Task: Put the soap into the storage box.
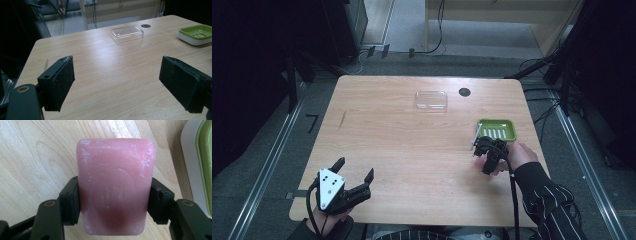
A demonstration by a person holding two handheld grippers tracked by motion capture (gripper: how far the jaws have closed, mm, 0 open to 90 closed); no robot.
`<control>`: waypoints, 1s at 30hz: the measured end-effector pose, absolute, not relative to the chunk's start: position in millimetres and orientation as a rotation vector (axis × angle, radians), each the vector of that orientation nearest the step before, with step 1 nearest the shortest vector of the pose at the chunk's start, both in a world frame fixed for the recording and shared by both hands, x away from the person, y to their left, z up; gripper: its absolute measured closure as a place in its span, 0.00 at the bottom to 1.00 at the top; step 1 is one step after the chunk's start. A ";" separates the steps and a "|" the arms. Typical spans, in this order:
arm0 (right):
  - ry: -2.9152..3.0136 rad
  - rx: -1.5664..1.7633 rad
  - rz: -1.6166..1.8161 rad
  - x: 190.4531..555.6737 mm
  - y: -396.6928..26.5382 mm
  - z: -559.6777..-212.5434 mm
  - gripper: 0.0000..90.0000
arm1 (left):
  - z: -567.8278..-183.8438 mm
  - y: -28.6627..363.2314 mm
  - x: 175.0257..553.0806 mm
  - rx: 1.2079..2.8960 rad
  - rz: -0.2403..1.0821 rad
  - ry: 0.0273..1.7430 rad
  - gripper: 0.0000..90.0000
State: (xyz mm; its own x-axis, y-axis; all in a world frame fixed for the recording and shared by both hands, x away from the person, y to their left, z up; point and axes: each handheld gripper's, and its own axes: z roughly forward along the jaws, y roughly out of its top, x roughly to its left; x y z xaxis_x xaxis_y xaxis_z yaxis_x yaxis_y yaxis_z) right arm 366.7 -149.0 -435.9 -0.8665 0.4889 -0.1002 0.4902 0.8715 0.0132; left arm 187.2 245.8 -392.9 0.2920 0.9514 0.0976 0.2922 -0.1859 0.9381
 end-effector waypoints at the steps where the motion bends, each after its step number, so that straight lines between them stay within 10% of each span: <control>1: 2.941 0.771 -0.018 367.2 -149.9 -435.5 0.43 | -392.9 245.8 187.2 1.672 0.930 1.148 0.15; 30: 2.953 0.686 -0.007 384.9 -171.2 -419.6 0.43 | -393.1 245.4 187.8 1.673 0.930 1.154 0.15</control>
